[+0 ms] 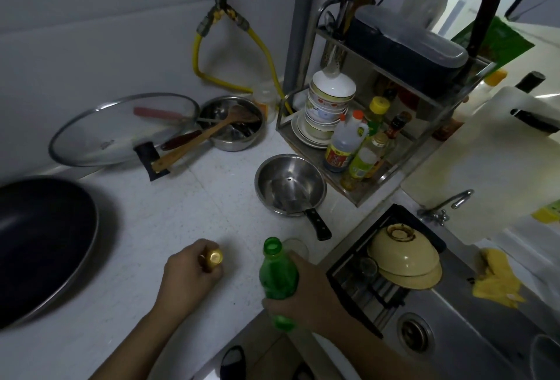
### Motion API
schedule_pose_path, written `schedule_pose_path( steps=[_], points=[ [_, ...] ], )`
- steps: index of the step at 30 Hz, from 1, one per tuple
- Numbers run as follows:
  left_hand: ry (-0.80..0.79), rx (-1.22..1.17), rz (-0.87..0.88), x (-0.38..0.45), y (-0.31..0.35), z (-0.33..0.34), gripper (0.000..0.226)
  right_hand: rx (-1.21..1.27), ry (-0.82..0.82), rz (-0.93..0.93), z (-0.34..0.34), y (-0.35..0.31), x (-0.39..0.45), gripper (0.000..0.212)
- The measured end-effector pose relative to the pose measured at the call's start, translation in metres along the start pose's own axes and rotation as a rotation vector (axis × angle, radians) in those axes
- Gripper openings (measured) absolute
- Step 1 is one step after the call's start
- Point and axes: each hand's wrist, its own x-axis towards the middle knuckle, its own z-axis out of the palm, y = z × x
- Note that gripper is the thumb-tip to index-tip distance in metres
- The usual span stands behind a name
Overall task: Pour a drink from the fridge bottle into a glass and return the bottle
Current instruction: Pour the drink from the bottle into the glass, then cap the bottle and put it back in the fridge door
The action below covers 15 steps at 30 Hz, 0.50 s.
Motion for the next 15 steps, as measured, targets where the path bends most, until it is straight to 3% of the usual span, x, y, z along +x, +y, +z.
schedule_pose_path(
  steps=[5, 15],
  points=[
    [0.021, -0.011, 0.054, -0.001, 0.021, -0.027, 0.026, 0.106, 0.041, -0.057, 0.031, -0.016, 0.01, 0.048],
    [-0.008, -0.057, 0.104, -0.008, 0.028, -0.051, 0.029, 0.143, 0.058, -0.039, 0.067, -0.015, 0.041, 0.053]
  ],
)
